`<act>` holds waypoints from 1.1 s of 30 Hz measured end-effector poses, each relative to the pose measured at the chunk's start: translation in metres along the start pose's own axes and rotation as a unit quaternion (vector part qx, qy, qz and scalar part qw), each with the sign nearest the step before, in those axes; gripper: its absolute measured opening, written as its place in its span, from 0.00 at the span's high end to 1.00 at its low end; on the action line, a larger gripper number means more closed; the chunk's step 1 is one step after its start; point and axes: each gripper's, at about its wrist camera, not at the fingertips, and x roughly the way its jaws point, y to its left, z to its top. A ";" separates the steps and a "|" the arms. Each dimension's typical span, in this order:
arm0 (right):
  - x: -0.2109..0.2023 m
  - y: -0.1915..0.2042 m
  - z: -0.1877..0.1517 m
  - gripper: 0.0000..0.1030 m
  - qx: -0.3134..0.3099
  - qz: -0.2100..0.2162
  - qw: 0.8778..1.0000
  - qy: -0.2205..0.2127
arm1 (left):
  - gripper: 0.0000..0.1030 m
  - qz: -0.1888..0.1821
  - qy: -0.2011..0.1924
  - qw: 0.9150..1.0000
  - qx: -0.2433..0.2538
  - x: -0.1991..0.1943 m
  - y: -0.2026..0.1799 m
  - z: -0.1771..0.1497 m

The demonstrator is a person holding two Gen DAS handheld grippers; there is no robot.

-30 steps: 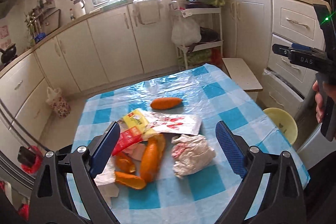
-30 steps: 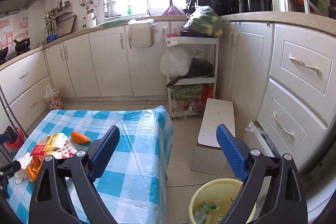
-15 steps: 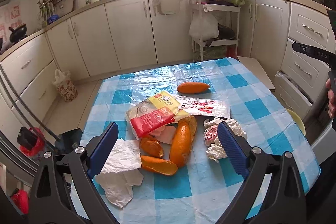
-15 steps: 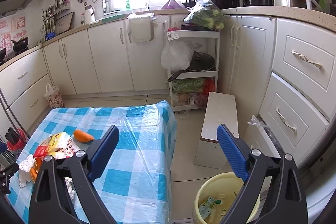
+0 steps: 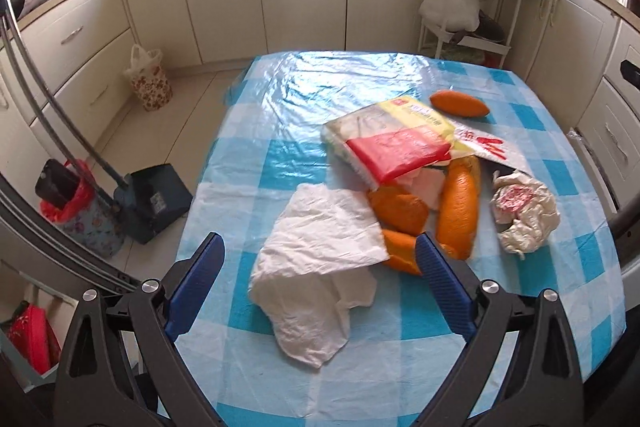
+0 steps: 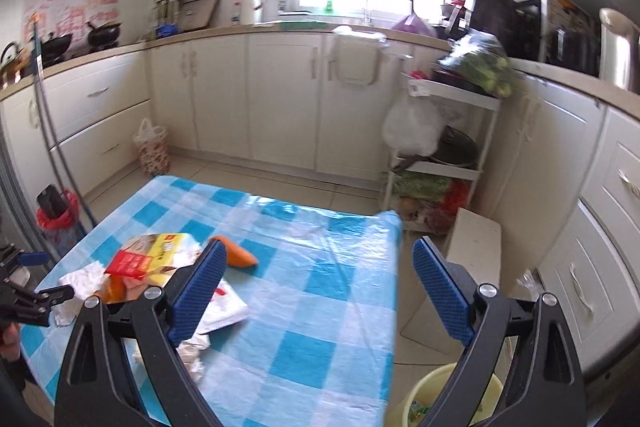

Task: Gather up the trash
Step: 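Return both tools to the table and grasp the white tissue with the left gripper, then grasp an orange peel with the right gripper while the left gripper holds the tissue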

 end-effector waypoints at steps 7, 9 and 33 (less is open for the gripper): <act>0.015 0.057 0.004 0.12 -0.059 0.078 0.995 0.026 | 0.10 -0.022 0.051 0.997 -0.058 0.030 0.026 -0.006; 0.018 0.074 0.004 0.12 -0.076 0.099 0.992 0.033 | 0.12 -0.024 0.057 0.996 -0.067 0.036 0.028 -0.007; 0.080 0.225 -0.074 0.38 -0.190 0.240 0.934 0.186 | 0.92 -0.042 -0.025 0.995 -0.088 -0.018 0.058 0.014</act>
